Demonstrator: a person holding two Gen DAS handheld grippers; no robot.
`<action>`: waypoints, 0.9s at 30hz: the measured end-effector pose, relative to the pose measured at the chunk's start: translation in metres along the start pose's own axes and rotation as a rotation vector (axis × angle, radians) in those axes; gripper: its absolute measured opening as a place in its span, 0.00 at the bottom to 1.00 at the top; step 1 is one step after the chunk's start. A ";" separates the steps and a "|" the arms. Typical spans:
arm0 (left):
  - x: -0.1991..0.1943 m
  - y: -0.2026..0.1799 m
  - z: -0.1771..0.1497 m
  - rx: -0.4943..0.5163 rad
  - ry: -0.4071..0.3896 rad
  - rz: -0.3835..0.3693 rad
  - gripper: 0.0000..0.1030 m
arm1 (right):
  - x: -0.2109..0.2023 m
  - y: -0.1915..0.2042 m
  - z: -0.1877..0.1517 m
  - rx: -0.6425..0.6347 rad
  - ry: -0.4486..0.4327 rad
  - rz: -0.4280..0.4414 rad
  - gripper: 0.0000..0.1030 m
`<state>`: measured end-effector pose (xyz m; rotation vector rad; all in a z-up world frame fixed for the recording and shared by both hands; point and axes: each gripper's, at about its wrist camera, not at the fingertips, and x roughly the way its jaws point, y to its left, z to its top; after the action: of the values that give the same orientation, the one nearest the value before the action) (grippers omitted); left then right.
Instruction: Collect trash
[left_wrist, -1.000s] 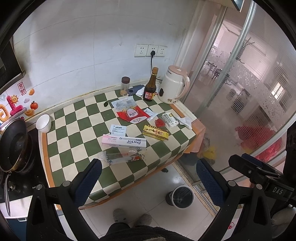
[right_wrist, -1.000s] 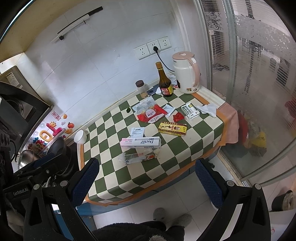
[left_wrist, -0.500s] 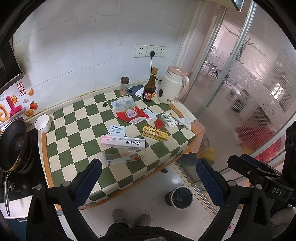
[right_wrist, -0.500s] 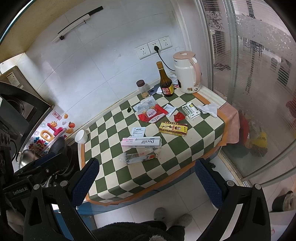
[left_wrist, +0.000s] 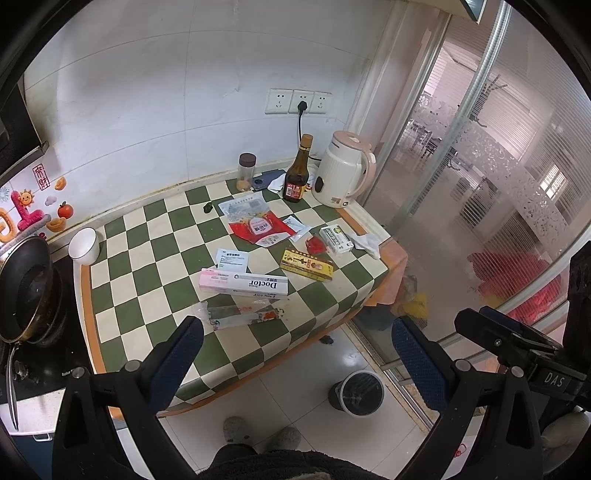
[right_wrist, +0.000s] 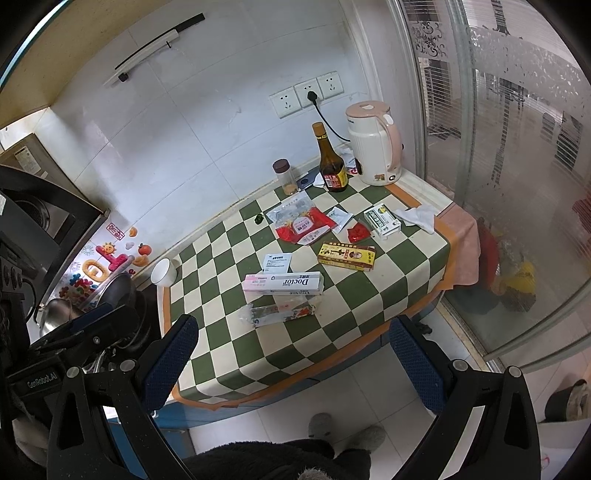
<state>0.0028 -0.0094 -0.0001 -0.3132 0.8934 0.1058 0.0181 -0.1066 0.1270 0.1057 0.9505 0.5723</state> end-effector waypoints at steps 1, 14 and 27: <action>0.000 0.000 0.000 0.000 0.000 0.000 1.00 | 0.000 0.000 0.000 0.000 0.000 0.001 1.00; 0.005 -0.004 0.002 0.014 -0.015 0.037 1.00 | -0.002 -0.003 0.000 0.007 -0.006 -0.004 1.00; 0.149 0.042 0.022 0.168 0.050 0.481 1.00 | 0.088 -0.045 0.024 0.058 0.053 -0.157 1.00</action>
<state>0.1033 0.0315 -0.1122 0.0608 1.0075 0.4665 0.0952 -0.0969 0.0615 0.0674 1.0172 0.4050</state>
